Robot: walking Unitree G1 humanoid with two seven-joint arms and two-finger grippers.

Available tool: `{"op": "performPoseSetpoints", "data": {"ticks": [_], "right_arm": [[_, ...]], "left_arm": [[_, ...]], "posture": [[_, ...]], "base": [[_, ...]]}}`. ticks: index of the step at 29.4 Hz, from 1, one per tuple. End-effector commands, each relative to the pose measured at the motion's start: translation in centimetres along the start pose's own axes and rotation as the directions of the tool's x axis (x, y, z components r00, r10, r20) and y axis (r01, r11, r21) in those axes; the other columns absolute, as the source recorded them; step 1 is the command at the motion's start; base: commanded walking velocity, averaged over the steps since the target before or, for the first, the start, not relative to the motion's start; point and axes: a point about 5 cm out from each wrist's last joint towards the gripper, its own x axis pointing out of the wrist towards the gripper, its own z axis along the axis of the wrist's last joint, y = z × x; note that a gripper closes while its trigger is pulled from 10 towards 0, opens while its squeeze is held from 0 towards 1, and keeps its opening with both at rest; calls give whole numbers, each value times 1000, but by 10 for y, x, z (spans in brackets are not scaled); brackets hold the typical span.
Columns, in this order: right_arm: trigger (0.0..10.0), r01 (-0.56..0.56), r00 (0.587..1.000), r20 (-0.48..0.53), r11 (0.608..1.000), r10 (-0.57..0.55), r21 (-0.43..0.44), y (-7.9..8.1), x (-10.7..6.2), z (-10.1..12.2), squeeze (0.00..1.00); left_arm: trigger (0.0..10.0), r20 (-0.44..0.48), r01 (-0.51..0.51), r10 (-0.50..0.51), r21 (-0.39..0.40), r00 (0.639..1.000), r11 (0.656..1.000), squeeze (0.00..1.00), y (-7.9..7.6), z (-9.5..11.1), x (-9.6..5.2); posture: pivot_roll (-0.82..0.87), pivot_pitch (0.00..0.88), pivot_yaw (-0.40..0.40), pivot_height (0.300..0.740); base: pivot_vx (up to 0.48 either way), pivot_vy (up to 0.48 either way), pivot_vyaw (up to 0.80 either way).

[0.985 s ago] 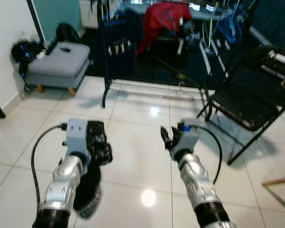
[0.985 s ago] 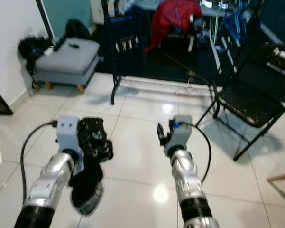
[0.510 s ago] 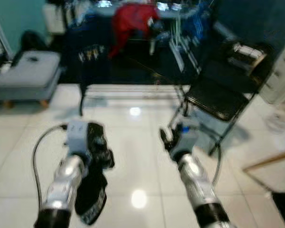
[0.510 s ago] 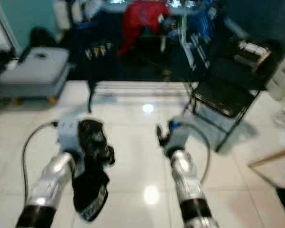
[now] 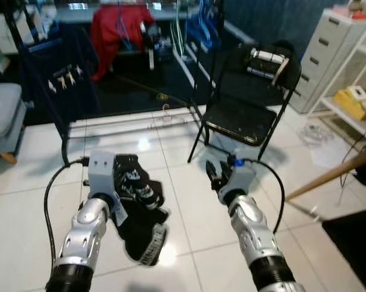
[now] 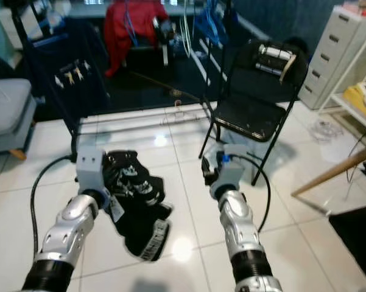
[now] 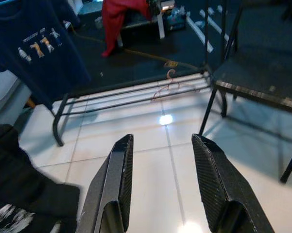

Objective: Hang hanger

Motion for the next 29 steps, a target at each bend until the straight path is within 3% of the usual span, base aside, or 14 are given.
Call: {"op": "performPoseSetpoints", "data": {"ticks": [1,7,12,15,17,20,22,23,29], "right_arm": [[10000,-17,1000,5,1000,17,17,5,0,-2,0],[10000,-17,1000,4,1000,17,11,6,5,0,0],[10000,-39,999,7,999,39,-4,9,8,4,0],[10000,-69,998,3,997,69,-33,15,10,3,0],[10000,-78,997,-7,995,78,-70,18,11,1,0],[10000,-75,997,-14,994,74,-78,18,11,-1,0],[10000,-65,998,-16,997,64,-52,17,11,-2,0],[10000,-58,998,-17,998,58,-29,16,11,-2,0],[10000,-23,1000,-3,999,23,-23,6,9,1,0]], "left_arm": [[10000,23,-19,19,3,1000,1000,0,4,4,0],[10000,21,-45,45,-2,999,999,0,7,5,1],[10000,31,-41,40,41,999,998,0,8,10,3],[10000,29,-62,61,20,998,998,0,13,11,3],[10000,29,-77,77,-5,997,997,0,15,10,4],[10000,29,-82,83,-10,996,997,0,16,10,4],[10000,30,-84,85,-15,996,996,0,16,10,4],[10000,30,-86,86,-18,996,996,0,15,10,4],[10000,33,-76,77,-22,996,997,0,13,9,3]], "posture": [[-11,83,-56,740],[11,76,-61,740],[23,85,-66,740],[30,65,-64,740],[26,122,-73,740],[26,122,-73,740],[20,82,-71,740],[16,104,-74,740],[4,77,-64,740]], "base": [[255,0,0],[261,0,0],[269,0,0],[277,0,0],[287,0,0],[285,0,0],[289,0,0],[292,0,0],[292,0,0]]}}
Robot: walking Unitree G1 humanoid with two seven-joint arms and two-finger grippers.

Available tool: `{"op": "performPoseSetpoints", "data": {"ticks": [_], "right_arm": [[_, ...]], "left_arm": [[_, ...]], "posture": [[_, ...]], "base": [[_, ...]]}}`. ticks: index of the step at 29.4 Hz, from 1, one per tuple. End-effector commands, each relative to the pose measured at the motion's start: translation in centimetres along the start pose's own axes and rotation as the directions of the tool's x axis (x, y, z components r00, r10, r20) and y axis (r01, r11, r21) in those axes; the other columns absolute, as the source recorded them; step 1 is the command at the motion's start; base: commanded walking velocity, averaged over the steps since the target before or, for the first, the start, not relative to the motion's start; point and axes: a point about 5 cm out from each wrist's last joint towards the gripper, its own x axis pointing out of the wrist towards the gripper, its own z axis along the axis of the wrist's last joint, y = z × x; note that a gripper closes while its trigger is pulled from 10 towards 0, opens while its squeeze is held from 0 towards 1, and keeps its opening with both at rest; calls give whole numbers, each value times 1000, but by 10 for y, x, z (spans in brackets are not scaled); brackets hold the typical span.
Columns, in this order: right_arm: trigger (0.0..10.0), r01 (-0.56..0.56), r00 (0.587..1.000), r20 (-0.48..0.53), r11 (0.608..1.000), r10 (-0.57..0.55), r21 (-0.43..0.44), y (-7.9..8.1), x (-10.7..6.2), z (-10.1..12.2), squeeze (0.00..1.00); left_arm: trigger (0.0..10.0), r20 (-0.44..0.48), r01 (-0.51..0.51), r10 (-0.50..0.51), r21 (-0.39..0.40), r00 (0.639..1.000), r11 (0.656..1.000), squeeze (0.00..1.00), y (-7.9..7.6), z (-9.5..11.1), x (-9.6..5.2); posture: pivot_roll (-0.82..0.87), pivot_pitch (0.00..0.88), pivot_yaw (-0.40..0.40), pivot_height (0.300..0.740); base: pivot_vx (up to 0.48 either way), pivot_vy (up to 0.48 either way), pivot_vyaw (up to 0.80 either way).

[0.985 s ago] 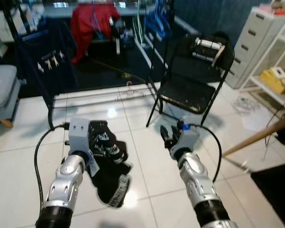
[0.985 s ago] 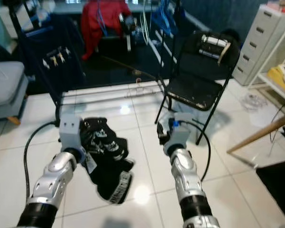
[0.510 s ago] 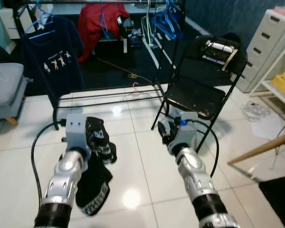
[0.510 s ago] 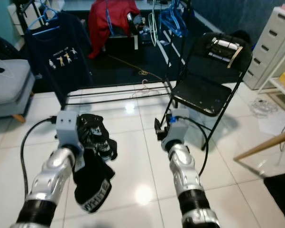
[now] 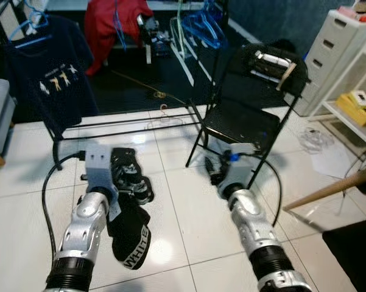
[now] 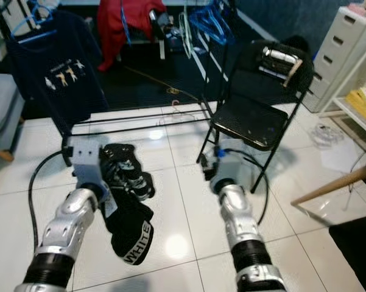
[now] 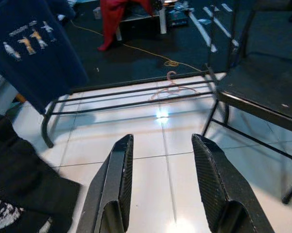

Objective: Hang hanger

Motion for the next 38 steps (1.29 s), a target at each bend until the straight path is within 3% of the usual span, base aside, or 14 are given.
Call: {"op": "performPoseSetpoints", "data": {"ticks": [1,8,10,13,14,21,24,27,33,35,37,38], "right_arm": [[10000,11,1000,-4,1000,-11,9,-2,-2,-3,0],[10000,5,1000,-6,1000,-5,-7,1,-2,-4,0],[10000,-12,1000,-10,998,12,-68,6,0,-4,0],[10000,-33,999,-9,996,33,-89,9,1,-3,0],[10000,-38,999,-5,994,38,-100,10,1,-2,0],[10000,-17,1000,-7,994,16,-109,7,1,-2,0],[10000,24,1000,16,999,-24,-37,2,-1,0,0],[10000,29,1000,11,998,-28,-60,2,-1,-2,0],[10000,7,1000,17,998,-6,-64,7,0,-2,0],[10000,-14,1000,17,997,15,-73,10,4,1,0],[10000,-13,1000,20,997,14,-72,10,5,1,0],[10000,-13,999,30,998,15,-63,9,7,5,0]], "left_arm": [[10000,14,5,-5,-8,1000,1000,0,0,2,1],[10000,15,2,-2,-6,1000,1000,0,2,3,1],[10000,15,-2,2,-10,1000,1000,0,2,4,3],[10000,18,6,-6,-9,1000,1000,0,0,5,3],[10000,21,8,-8,-7,1000,1000,0,0,6,3],[10000,14,-1,1,-7,1000,1000,0,2,5,2],[10000,13,-14,14,-15,1000,1000,0,4,5,1],[10000,10,-10,10,-17,1000,1000,0,1,3,2],[10000,16,6,-6,-20,1000,1000,0,-5,5,1],[10000,17,8,-8,0,1000,1000,0,-3,7,5],[10000,16,0,0,0,1000,1000,0,0,7,6],[10000,22,0,0,-1,1000,1000,0,1,10,6]], "posture": [[7,93,-66,740],[7,61,-64,740],[-1,110,-66,740],[2,76,-61,740],[-1,111,-63,740],[-3,114,-67,740],[-8,112,-69,740],[-2,146,-80,740],[2,78,-71,740],[13,141,-77,740],[12,120,-74,740],[12,53,-67,740]], "base": [[292,0,0],[292,0,0],[291,0,0],[292,0,0],[292,0,0],[294,0,229],[296,0,0],[296,0,0],[298,0,0],[300,0,0],[300,0,0],[300,0,0]]}}
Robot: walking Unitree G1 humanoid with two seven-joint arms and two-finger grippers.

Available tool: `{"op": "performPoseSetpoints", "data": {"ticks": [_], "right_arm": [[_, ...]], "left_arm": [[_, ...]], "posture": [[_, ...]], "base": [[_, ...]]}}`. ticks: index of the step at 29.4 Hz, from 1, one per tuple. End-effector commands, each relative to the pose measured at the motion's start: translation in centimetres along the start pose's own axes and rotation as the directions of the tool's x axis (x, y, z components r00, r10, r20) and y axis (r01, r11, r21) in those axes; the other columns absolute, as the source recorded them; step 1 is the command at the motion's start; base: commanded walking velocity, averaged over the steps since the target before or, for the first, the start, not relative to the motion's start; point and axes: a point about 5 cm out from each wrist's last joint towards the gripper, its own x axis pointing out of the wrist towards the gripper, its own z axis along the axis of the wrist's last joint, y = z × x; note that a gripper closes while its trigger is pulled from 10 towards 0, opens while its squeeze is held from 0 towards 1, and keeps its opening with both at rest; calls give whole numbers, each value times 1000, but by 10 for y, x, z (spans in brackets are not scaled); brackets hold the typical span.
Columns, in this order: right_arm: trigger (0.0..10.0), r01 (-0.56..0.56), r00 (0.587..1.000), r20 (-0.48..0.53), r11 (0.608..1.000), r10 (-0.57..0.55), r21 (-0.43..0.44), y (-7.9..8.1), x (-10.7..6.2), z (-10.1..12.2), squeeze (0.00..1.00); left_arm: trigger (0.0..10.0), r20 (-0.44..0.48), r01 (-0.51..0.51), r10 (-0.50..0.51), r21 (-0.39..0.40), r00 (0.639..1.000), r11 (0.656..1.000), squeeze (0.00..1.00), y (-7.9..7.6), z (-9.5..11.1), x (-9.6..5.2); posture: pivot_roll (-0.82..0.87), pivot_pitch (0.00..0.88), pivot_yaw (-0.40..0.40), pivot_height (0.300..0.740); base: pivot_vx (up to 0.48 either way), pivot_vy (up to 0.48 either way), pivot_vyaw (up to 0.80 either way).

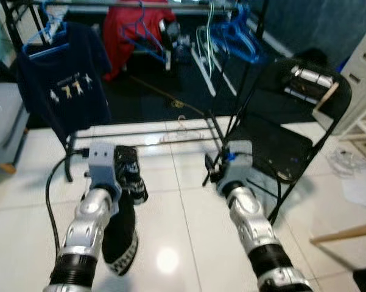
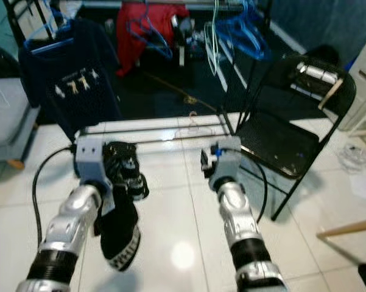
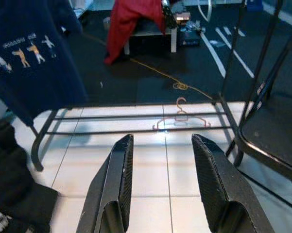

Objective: Hang hanger

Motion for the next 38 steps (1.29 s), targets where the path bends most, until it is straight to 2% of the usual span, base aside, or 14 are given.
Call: {"op": "performPoseSetpoints", "data": {"ticks": [1,3,4,6,9,10,15,16,22,25,29,31,34,38], "right_arm": [[10000,-14,1000,6,1000,14,4,2,3,2,0],[10000,-18,1000,12,1000,18,-3,1,5,6,0],[10000,-15,1000,1,1000,15,-16,0,6,4,0],[10000,-15,1000,1,1000,15,-16,0,6,4,0],[10000,11,1000,4,1000,-11,-1,-5,4,4,0],[10000,21,1000,3,1000,-21,3,-8,3,3,0],[10000,54,999,4,998,-54,34,-13,0,2,0],[10000,63,998,2,997,-64,41,-15,-1,1,0],[10000,33,999,23,999,-34,25,-14,1,6,0],[10000,34,999,20,999,-35,24,-16,2,6,0],[10000,16,1000,19,1000,-16,6,-16,4,8,0],[10000,10,1000,18,1000,-10,-8,-17,6,10,0],[10000,18,1000,17,1000,-18,12,-17,5,9,0],[10000,22,1000,8,1000,-22,4,-15,6,8,0]], "left_arm": [[10000,28,-10,10,1,1000,1000,0,7,9,3],[10000,31,-5,5,2,999,1000,0,6,11,5],[10000,20,-5,4,9,1000,1000,0,6,8,6],[10000,20,-5,4,9,1000,1000,0,6,8,6],[10000,13,-7,7,-16,1000,1000,0,4,5,4],[10000,6,-10,10,-20,1000,1000,0,3,3,3],[10000,2,-17,17,-31,1000,999,0,3,1,2],[10000,5,-19,19,-31,1000,999,0,3,3,4],[10000,4,-13,13,-25,1000,1000,0,6,7,7],[10000,-7,-38,38,-68,999,997,0,9,6,8],[10000,-2,-41,41,-73,999,996,0,7,8,10],[10000,-2,-39,39,-73,999,997,0,5,9,11],[10000,2,-38,38,-56,999,998,0,3,9,11],[10000,2,-40,40,-37,999,999,0,5,12,14]], "posture": [[9,101,-66,740],[9,101,-66,740],[6,151,-70,740],[6,151,-70,740],[0,91,-55,740],[0,124,-61,740],[7,104,-60,740],[10,133,-56,740],[2,132,-41,740],[-1,171,-47,740],[-10,136,-49,740],[-18,179,-62,740],[-12,157,-64,740],[-21,188,-69,740]], "base": [[300,0,0],[300,0,0],[300,0,0],[300,0,0],[300,0,0],[296,0,0],[299,0,0],[300,0,0],[304,0,0],[307,0,0],[306,0,0],[307,0,0],[307,0,0],[311,0,0]]}}
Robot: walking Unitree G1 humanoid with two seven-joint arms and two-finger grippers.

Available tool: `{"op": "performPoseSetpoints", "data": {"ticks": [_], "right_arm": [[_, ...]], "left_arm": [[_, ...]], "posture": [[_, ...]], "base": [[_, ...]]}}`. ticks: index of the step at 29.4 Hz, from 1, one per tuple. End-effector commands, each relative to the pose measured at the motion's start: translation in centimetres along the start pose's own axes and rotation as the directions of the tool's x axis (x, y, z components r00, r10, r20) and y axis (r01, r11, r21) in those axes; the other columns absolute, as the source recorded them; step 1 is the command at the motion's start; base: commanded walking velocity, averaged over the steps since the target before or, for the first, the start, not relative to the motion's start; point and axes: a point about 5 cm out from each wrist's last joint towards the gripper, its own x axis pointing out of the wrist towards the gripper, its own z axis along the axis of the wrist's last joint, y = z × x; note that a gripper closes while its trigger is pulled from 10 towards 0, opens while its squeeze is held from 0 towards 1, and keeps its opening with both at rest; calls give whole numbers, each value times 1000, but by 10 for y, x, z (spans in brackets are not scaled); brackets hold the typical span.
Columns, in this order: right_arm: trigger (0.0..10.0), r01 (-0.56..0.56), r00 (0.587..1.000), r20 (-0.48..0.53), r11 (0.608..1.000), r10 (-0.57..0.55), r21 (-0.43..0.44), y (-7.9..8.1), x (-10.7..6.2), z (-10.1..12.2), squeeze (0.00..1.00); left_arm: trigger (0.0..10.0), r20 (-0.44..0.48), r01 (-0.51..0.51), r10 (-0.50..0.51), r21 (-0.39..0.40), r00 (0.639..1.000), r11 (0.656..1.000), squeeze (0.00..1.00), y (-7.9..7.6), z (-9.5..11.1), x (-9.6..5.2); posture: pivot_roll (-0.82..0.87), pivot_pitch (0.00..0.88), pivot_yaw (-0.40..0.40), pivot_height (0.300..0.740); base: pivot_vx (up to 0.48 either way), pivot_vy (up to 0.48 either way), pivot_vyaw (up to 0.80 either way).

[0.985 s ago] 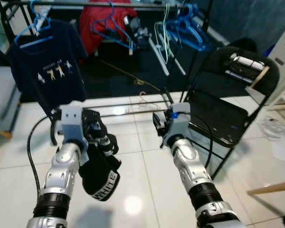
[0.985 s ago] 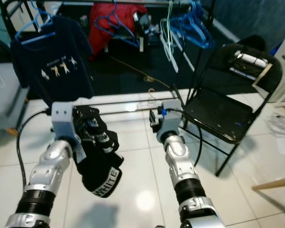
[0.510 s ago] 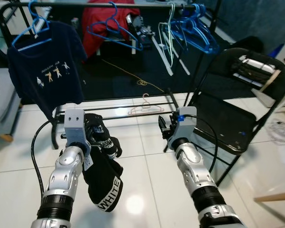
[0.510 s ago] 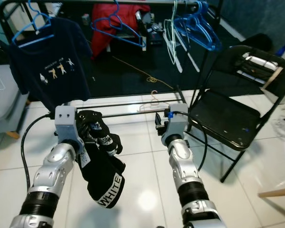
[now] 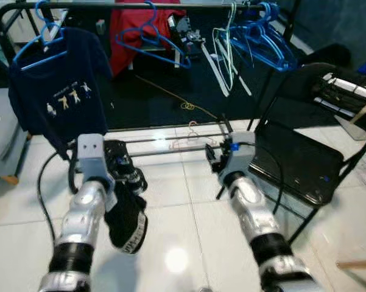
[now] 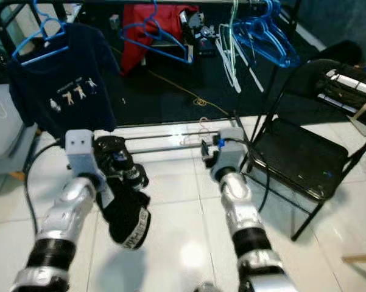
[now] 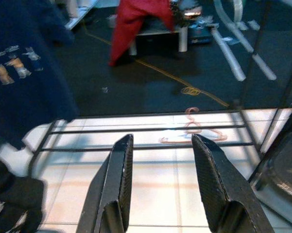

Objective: Hang hanger

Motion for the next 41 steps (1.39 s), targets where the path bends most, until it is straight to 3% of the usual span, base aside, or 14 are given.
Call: {"op": "performPoseSetpoints", "data": {"ticks": [1,8,12,17,18,21,29,33,35,41], "right_arm": [[10000,-4,1000,-23,1000,4,11,4,0,-5,0],[10000,37,998,-58,999,-36,10,5,4,-4,0],[10000,78,994,-79,995,-74,54,-1,2,-4,0],[10000,65,995,-73,998,-64,18,-3,8,-3,0],[10000,35,998,-53,998,-33,42,3,9,1,0],[10000,-26,999,-24,999,27,48,15,9,6,0],[10000,-67,998,8,996,67,51,17,3,8,0],[10000,-64,998,28,995,62,76,14,1,9,0],[10000,-153,982,123,987,145,51,24,1,27,0],[10000,-181,981,75,982,177,49,24,-16,11,0]], "left_arm": [[10000,-2,-19,19,18,1000,1000,0,6,0,0],[10000,-15,-20,21,25,1000,999,0,12,-2,-2],[10000,-25,-25,25,19,999,1000,0,13,-5,-8],[10000,-5,-16,17,25,1000,1000,0,13,1,-10],[10000,3,-32,32,18,999,999,0,17,1,-13],[10000,6,-55,55,4,998,998,0,21,2,-12],[10000,60,-7,6,16,998,1000,0,8,9,-17],[10000,70,-58,59,-7,996,998,0,15,11,-20],[10000,123,-53,54,-7,991,999,0,17,25,-16],[10000,130,-45,43,10,991,999,0,21,29,-20]], "posture": [[-21,188,-69,740],[-38,214,-46,740],[-24,172,-39,740],[-9,221,-61,740],[-19,177,-65,740],[-26,190,-70,740],[-27,225,-50,740],[-29,210,-43,740],[-34,224,-39,740],[-24,231,-34,740]], "base": [[311,0,0],[312,0,0],[322,0,0],[329,0,0],[349,0,0],[359,0,0],[171,0,0],[0,0,0],[0,0,0],[0,0,0]]}}
